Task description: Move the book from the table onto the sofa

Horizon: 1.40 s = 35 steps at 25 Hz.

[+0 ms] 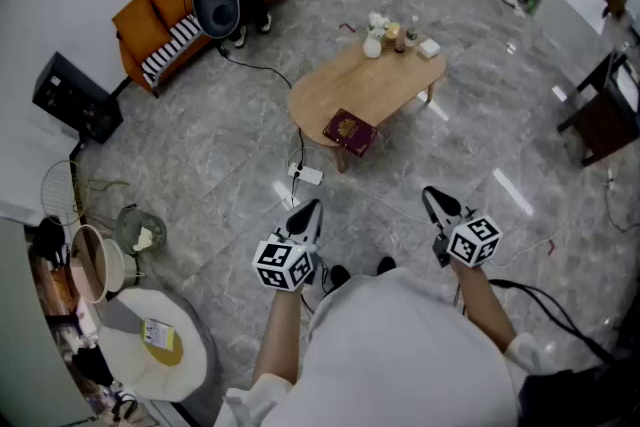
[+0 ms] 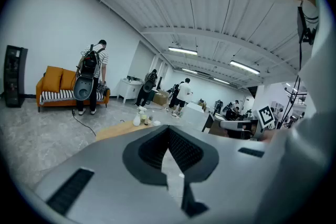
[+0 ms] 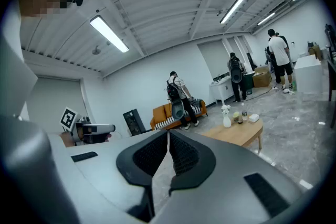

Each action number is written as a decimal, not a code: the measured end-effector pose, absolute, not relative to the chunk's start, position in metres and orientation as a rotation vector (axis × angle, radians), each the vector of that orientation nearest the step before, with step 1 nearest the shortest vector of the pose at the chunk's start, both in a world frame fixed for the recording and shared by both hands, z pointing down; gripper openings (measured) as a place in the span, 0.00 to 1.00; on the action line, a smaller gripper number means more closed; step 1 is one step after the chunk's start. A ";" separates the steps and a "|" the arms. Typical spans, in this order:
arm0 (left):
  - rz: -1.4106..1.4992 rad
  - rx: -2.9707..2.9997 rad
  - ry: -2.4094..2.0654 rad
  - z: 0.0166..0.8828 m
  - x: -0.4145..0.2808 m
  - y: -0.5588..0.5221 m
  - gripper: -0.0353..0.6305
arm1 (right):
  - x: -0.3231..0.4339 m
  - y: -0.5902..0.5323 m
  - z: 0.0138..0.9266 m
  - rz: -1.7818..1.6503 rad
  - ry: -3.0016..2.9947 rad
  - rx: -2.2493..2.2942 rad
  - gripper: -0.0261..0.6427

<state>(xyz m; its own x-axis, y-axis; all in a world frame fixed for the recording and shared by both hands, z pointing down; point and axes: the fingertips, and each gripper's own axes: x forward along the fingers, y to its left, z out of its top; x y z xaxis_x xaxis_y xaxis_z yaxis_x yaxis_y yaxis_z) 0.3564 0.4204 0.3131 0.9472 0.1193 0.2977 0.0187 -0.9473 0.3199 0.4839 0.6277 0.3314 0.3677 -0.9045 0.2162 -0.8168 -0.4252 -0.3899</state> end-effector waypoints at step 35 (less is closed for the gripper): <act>0.573 2.706 -0.050 0.362 0.376 0.464 0.06 | 0.514 0.664 0.381 -0.740 1.677 -2.287 0.10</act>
